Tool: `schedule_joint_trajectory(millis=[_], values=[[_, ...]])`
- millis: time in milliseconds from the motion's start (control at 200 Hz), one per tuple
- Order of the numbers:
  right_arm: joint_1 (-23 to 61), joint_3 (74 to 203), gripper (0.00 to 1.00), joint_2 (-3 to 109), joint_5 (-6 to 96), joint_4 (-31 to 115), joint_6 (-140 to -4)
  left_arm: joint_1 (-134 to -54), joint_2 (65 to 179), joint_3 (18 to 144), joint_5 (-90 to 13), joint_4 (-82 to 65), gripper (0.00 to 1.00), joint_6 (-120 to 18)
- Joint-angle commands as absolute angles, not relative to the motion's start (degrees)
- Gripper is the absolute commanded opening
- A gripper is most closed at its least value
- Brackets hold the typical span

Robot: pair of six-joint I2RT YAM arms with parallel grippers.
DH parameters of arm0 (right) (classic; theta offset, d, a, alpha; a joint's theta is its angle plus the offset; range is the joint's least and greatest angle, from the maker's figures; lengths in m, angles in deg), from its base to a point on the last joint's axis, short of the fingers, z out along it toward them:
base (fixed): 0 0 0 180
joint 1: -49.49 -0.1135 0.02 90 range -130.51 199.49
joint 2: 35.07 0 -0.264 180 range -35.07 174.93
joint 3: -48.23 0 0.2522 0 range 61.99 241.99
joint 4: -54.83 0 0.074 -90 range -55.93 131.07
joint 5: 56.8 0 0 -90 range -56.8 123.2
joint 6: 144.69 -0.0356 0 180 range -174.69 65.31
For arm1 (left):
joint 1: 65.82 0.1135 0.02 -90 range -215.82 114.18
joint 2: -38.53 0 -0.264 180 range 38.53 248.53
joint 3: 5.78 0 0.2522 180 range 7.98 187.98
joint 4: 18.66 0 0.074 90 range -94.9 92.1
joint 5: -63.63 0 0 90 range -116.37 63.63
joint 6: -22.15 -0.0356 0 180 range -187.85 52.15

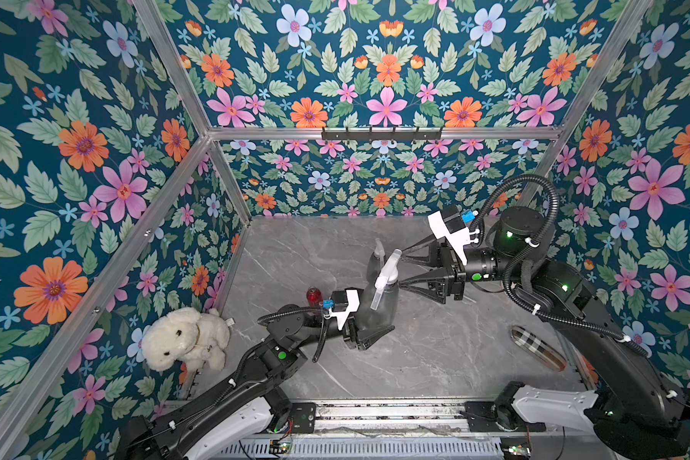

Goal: Attach spray nozzles to spray bottles
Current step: Screw the spray nozzle on the spray bottle.

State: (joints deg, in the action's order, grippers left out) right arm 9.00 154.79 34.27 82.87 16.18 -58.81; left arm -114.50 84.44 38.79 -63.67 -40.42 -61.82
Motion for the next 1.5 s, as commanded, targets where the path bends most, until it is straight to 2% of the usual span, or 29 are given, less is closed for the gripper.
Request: schedule_joint_trajectory(millis=[0,405,660,820,1040,1205,1495], values=[[8.9,156.2,0.72,35.5,87.5,18.3,-58.0,-114.2,84.7,39.2,-66.2,-44.3,0.00,-60.2],[8.9,157.5,0.68,37.4,85.9,18.1,-56.8,-113.6,85.6,39.4,-67.3,-44.5,0.00,-59.5],[8.6,157.0,0.60,37.8,86.6,19.0,-56.9,-113.1,86.2,39.3,-67.7,-45.4,0.00,-58.7],[8.4,156.5,0.52,37.7,86.6,19.9,-57.2,-113.0,86.2,39.2,-67.7,-45.5,0.00,-58.6],[8.4,154.6,0.32,37.0,86.3,21.8,-58.3,-112.8,86.2,39.1,-67.4,-45.7,0.00,-58.5],[8.4,153.3,0.26,36.3,85.9,23.1,-59.1,-112.7,85.7,38.8,-66.5,-46.0,0.00,-58.5],[6.2,151.2,0.22,35.5,81.8,23.7,-58.6,-112.6,84.6,38.1,-61.9,-47.1,0.00,-58.3]])
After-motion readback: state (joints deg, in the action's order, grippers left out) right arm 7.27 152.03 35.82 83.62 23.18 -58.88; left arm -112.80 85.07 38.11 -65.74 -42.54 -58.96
